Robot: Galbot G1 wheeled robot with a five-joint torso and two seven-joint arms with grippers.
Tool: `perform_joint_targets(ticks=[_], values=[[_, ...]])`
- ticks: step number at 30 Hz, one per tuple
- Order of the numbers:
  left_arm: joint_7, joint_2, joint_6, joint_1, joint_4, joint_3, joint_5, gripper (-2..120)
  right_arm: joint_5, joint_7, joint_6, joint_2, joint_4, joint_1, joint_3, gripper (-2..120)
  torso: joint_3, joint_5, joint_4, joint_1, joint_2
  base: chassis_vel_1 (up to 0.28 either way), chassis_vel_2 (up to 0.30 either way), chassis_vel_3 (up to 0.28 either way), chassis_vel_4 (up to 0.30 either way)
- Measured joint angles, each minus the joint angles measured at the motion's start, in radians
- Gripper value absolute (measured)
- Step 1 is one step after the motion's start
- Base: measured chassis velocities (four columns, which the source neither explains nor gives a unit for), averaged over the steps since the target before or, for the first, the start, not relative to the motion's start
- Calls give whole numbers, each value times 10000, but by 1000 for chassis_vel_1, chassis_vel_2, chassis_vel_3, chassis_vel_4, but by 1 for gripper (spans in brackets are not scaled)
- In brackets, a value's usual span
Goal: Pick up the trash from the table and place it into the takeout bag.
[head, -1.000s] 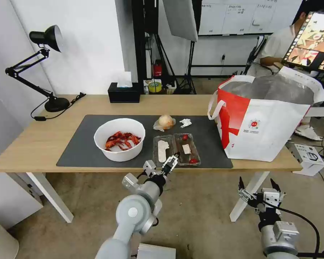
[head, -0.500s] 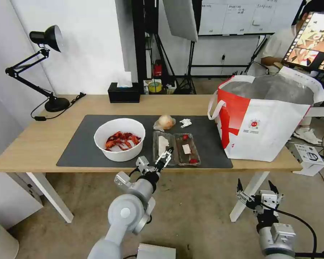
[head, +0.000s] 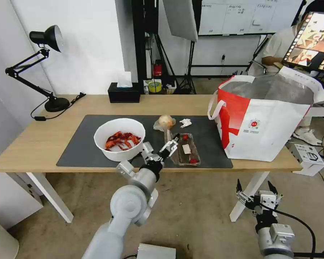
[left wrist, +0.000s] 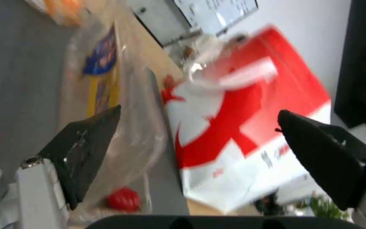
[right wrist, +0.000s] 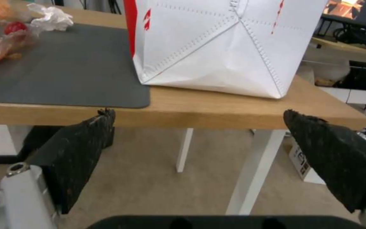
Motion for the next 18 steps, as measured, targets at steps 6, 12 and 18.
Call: perform_joint_targets(ticks=[6, 12, 18], values=[[267, -128, 136, 32, 82, 568, 574, 100, 17, -9, 12, 39, 6, -1, 23, 100, 0, 0, 0, 0, 0, 0, 0, 0, 0], [802, -144, 132, 12, 569, 885, 2369, 99, 339, -99, 193, -38, 17, 45, -107, 100, 0, 0, -2, 0, 0, 0, 0, 0, 0], [1457, 228, -77, -15, 1023, 843, 4195, 82, 1723, -216, 156, -397, 224, 414, -555, 100, 0, 0, 0, 0, 0, 0, 0, 0, 0]])
